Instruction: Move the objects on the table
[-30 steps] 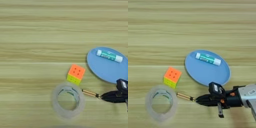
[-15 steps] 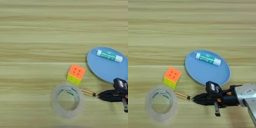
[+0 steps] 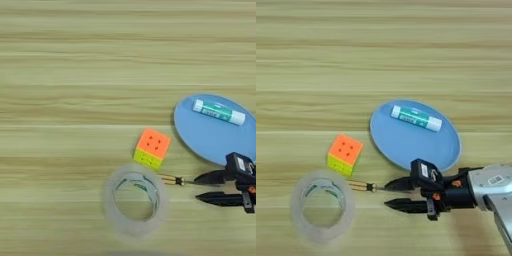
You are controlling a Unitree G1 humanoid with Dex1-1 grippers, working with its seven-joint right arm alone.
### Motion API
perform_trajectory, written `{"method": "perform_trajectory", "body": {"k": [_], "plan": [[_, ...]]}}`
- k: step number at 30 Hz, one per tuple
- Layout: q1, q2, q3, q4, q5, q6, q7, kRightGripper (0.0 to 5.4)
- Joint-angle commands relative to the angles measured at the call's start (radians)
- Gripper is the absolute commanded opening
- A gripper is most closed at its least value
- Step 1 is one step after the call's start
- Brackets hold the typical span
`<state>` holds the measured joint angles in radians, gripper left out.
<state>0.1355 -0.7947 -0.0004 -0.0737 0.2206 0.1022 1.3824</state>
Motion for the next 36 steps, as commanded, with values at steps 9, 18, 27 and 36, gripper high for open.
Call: {"method": "perform_trajectory", "body": {"k": [9,18,27,36], "plan": [[-0.057,-0.011,-0.04,-0.019,0.028,-0.008,-0.047,3.08],[-0.08,0.006,-0.049,-0.019,0.05,-0.001,-0.071,4.03],[-0.103,0.026,-0.066,-0.023,0.081,0.012,-0.097,4.87],[-0.142,0.048,-0.087,-0.016,0.111,0.029,-0.127,5.38]]}}
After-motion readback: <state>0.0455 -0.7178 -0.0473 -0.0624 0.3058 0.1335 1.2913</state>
